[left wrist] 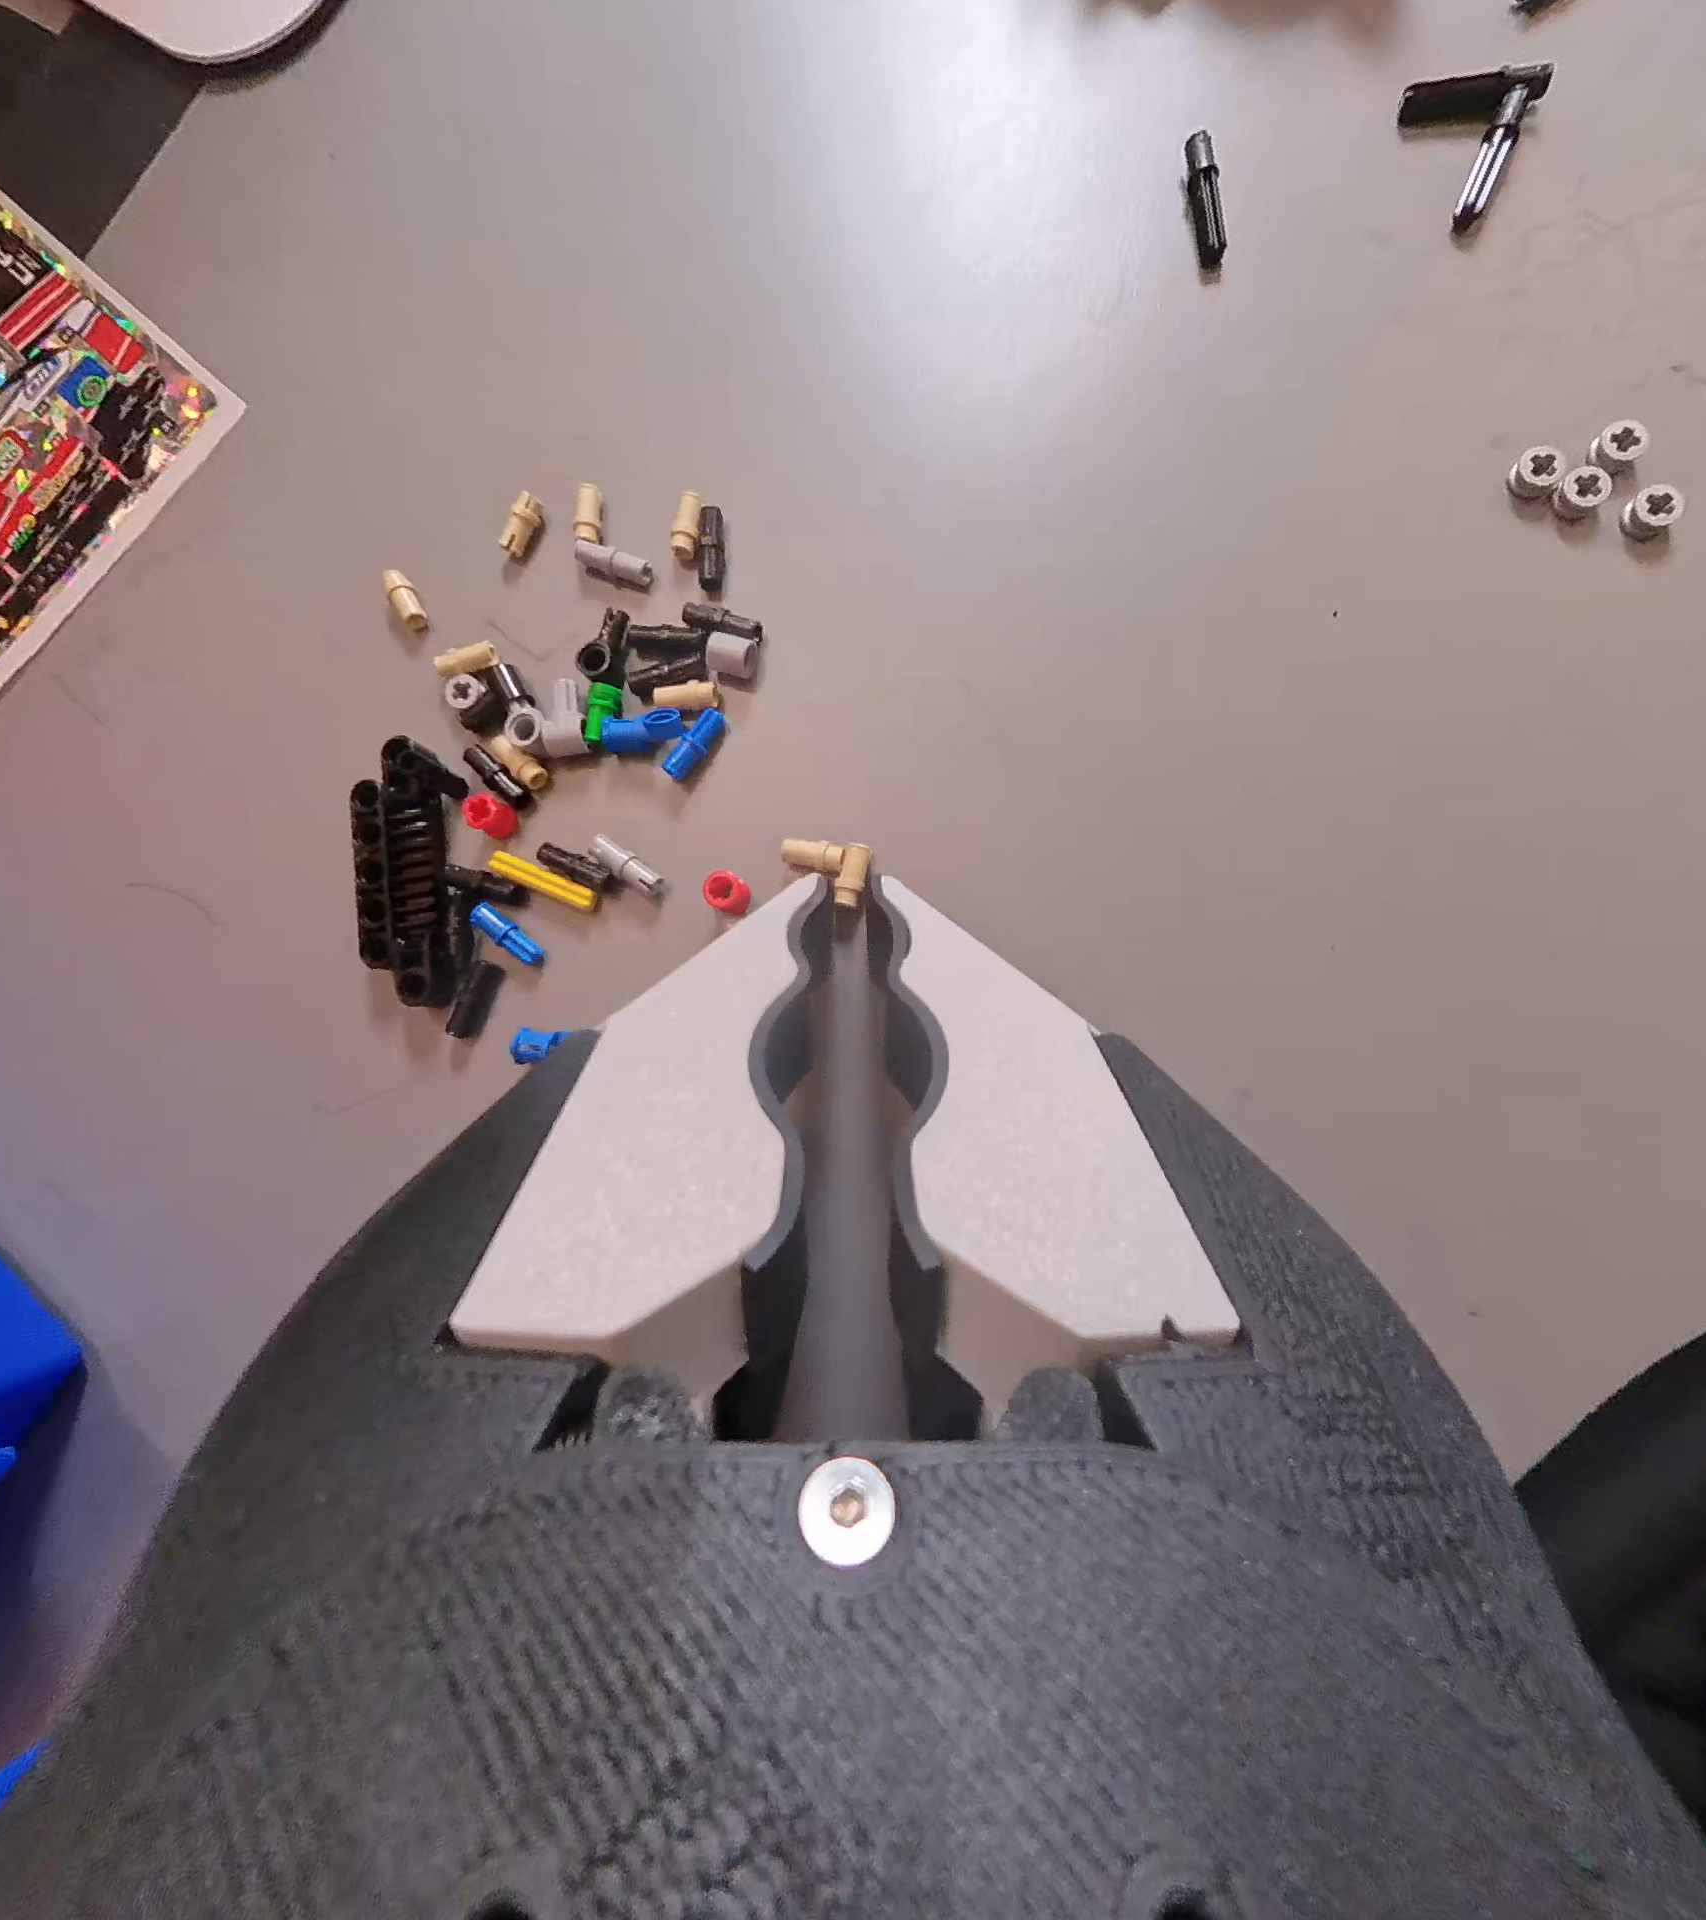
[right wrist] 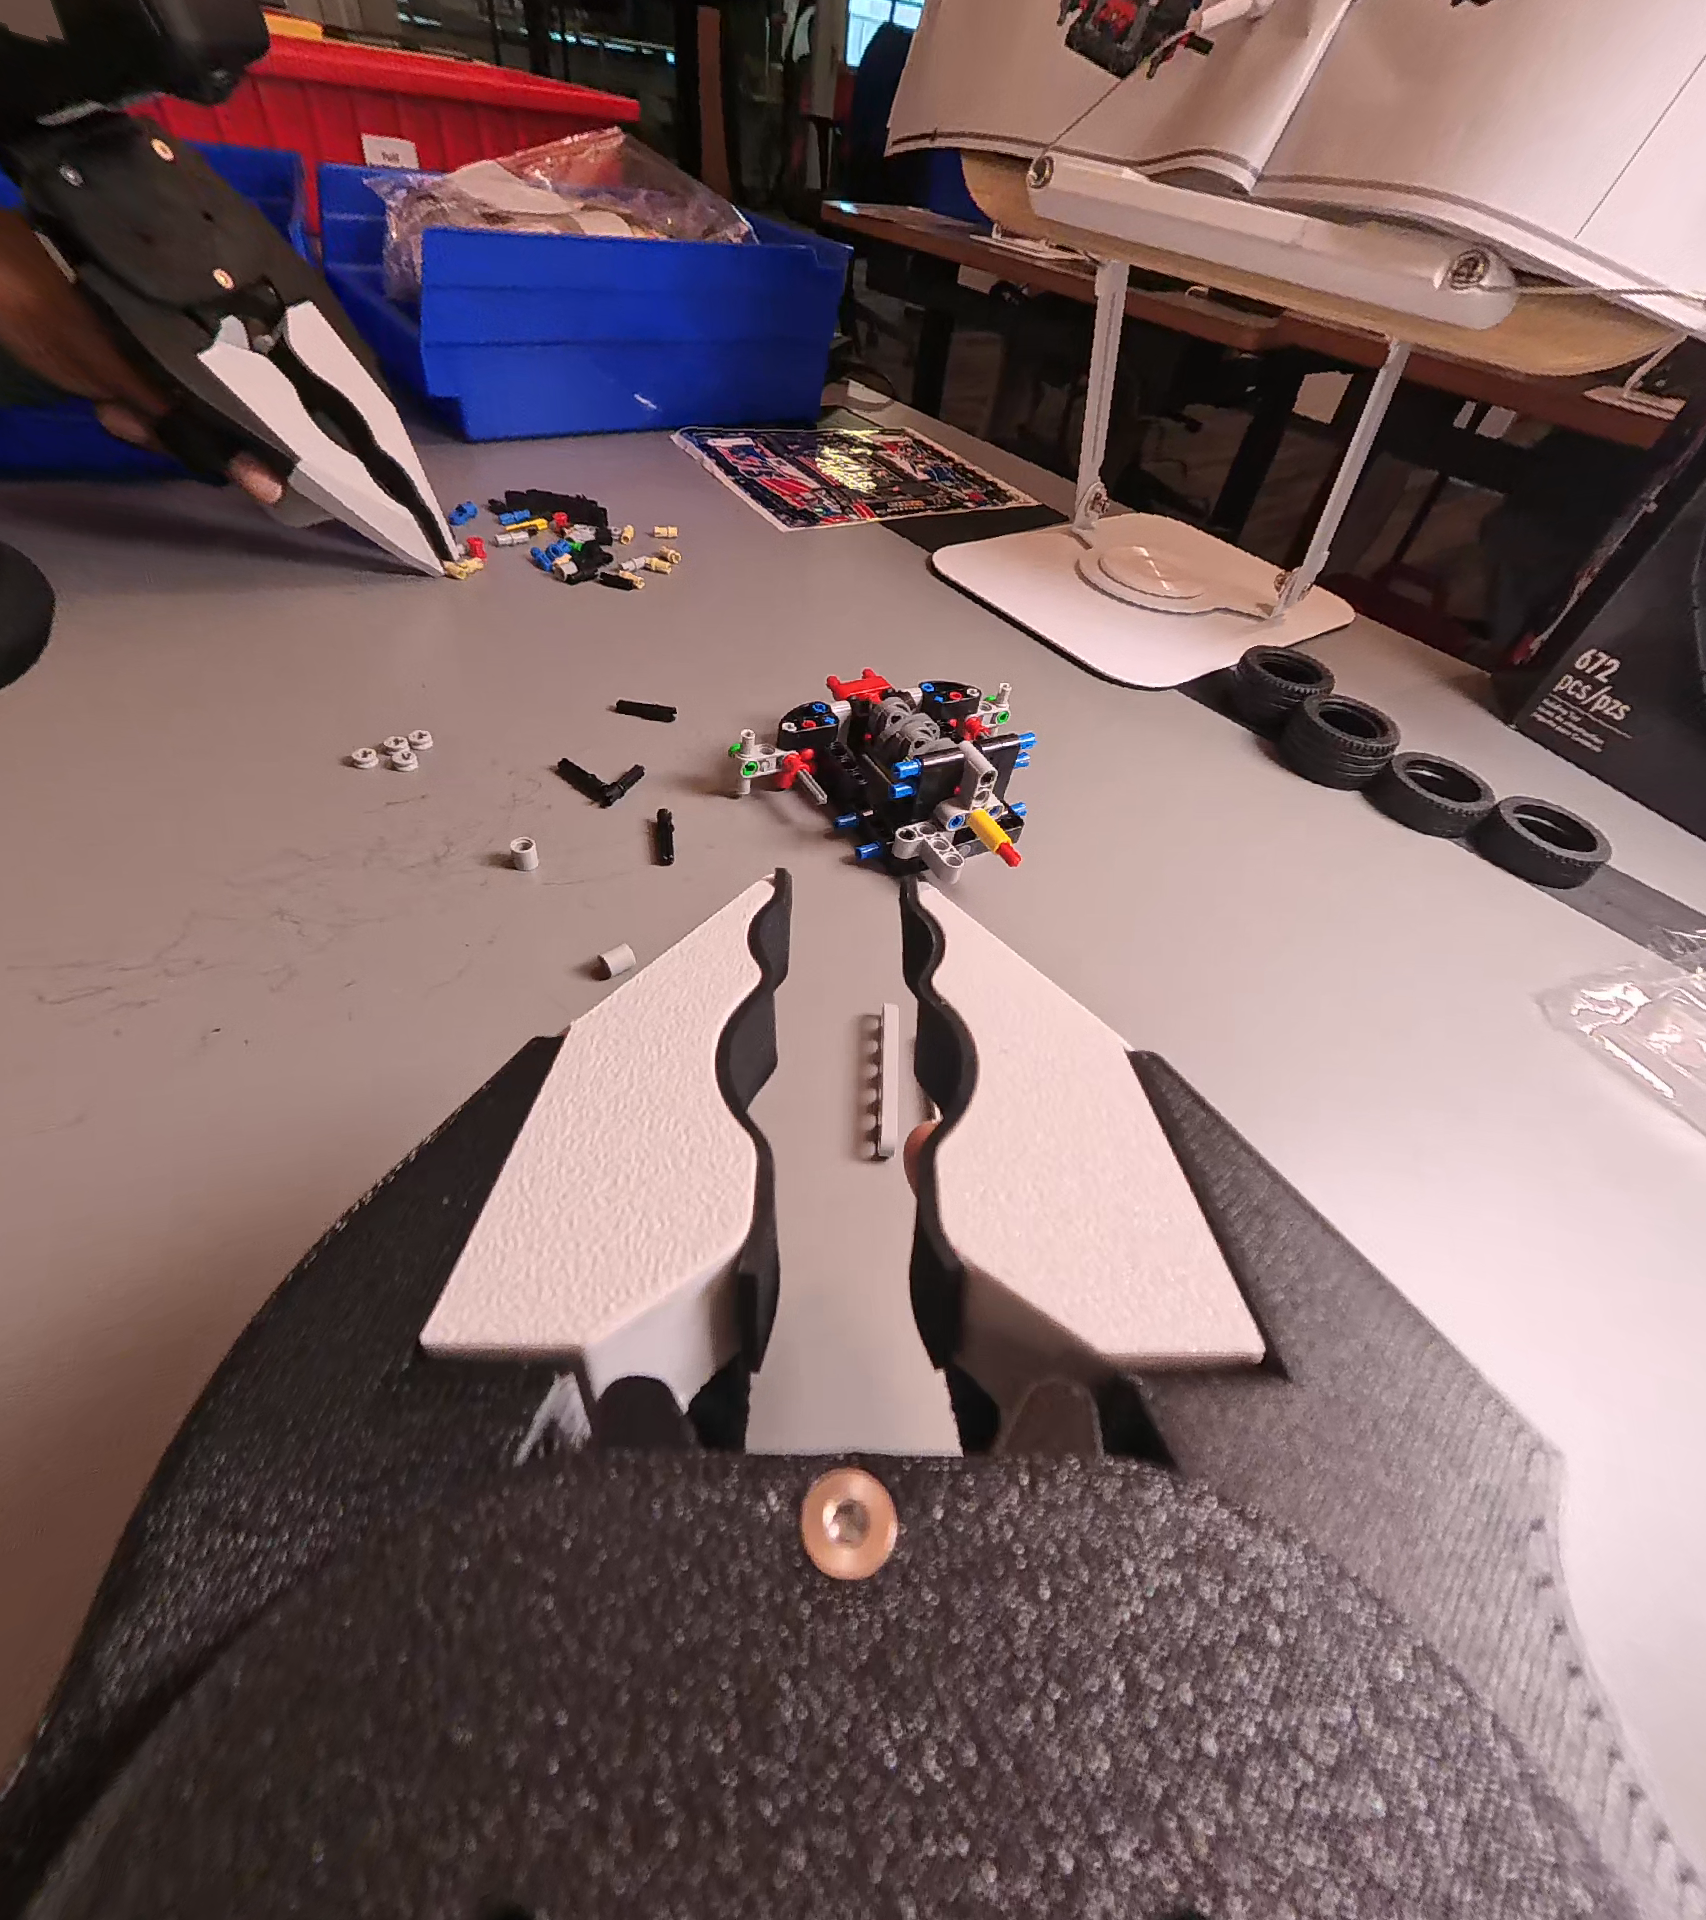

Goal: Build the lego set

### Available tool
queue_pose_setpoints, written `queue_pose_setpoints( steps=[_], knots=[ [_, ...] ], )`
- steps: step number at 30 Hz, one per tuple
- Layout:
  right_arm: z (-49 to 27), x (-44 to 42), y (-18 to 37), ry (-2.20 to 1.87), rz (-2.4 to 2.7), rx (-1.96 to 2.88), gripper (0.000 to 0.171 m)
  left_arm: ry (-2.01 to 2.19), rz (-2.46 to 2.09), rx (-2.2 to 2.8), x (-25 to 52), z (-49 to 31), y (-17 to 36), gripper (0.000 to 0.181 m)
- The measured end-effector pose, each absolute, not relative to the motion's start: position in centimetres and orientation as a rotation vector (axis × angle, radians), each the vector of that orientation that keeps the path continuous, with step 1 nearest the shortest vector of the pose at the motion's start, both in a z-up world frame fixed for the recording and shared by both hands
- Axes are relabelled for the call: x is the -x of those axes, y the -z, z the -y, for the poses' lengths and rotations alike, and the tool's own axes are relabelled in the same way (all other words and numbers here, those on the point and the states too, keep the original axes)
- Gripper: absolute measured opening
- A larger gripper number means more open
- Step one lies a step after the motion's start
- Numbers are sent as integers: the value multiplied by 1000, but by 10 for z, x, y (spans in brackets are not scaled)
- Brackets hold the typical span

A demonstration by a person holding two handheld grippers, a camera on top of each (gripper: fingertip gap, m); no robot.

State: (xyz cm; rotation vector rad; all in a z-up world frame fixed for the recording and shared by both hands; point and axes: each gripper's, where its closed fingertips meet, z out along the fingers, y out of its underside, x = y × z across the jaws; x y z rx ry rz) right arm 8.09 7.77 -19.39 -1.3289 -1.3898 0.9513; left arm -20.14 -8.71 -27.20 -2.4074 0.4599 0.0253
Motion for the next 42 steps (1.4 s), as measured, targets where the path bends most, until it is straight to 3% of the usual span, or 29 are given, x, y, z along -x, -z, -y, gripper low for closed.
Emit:
queue_pose_setpoints(
  steps=[8,17,25,27,32,34,39,42],
  knots=[
    [-72,-78,187,-982,1375,1306,18,121,-488,2229,172,75,244,2],
    [40,-12,178,-1155,1655,944,16,906,-602,1828,28,66,182,2],
    [79,-4,183,-1084,1779,733,16,1045,-730,1856,-13,77,190,2],
    [83,-6,186,-1083,1803,719,9,1049,-740,1865,-15,79,193,2],
    [84,-8,191,-1081,1836,732,0,1051,-734,1860,-14,80,192,1],
    [73,-12,195,-1034,1861,762,0,961,-701,1873,0,73,192,13],
    [4,-48,252,-749,2061,1149,0,282,-477,2027,122,44,212,19],
    [-9,-60,260,-674,2101,1219,1,132,-358,2133,174,50,231,18]
  ],
)
